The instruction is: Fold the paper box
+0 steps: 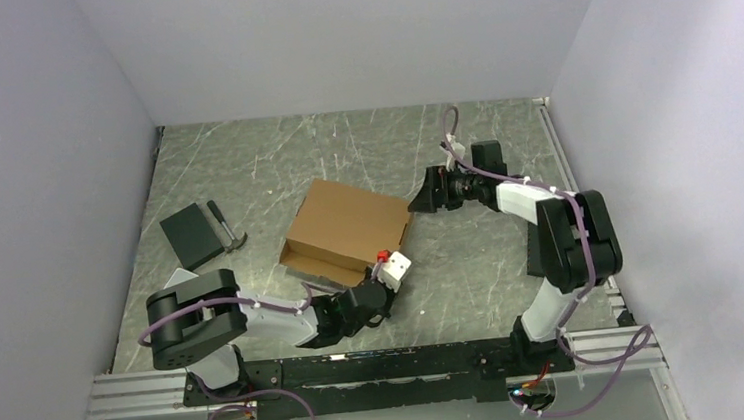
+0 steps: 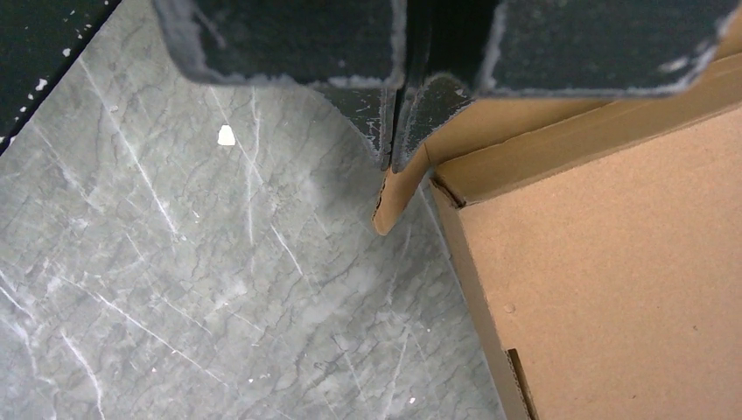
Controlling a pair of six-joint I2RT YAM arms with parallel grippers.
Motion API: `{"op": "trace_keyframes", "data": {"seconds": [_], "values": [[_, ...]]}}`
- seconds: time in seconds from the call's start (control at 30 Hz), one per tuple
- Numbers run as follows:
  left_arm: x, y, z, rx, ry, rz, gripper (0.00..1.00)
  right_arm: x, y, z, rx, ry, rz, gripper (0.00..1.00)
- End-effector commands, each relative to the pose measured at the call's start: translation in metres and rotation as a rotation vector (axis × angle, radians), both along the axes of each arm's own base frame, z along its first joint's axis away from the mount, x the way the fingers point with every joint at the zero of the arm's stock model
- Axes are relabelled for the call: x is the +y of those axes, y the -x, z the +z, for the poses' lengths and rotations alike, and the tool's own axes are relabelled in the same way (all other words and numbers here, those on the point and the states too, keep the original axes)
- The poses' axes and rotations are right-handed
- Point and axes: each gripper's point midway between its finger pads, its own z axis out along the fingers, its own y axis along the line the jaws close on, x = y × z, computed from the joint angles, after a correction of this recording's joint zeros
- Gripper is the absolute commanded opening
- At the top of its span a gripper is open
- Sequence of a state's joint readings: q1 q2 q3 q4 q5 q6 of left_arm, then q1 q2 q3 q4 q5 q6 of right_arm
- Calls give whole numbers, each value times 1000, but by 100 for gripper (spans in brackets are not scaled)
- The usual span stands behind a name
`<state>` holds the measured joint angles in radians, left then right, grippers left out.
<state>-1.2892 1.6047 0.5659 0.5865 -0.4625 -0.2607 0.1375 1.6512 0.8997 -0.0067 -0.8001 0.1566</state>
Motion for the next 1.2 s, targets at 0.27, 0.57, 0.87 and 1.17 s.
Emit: {"op": "trace_keyframes", "data": {"seconds": [0.27,0.57,0.87,1.17], "values": [[10,-1,7,55,115,101,0,20,-37,-4,60,-94,-20,82],[17,-2,2,120,164,164,0,17,-33,-37,136,-23,-18,74],[24,-1,-1,177,197,225,0,11,-32,-51,165,32,-45,68],[27,1,-5,209,203,243,0,9,-33,-56,181,49,-52,67]]}}
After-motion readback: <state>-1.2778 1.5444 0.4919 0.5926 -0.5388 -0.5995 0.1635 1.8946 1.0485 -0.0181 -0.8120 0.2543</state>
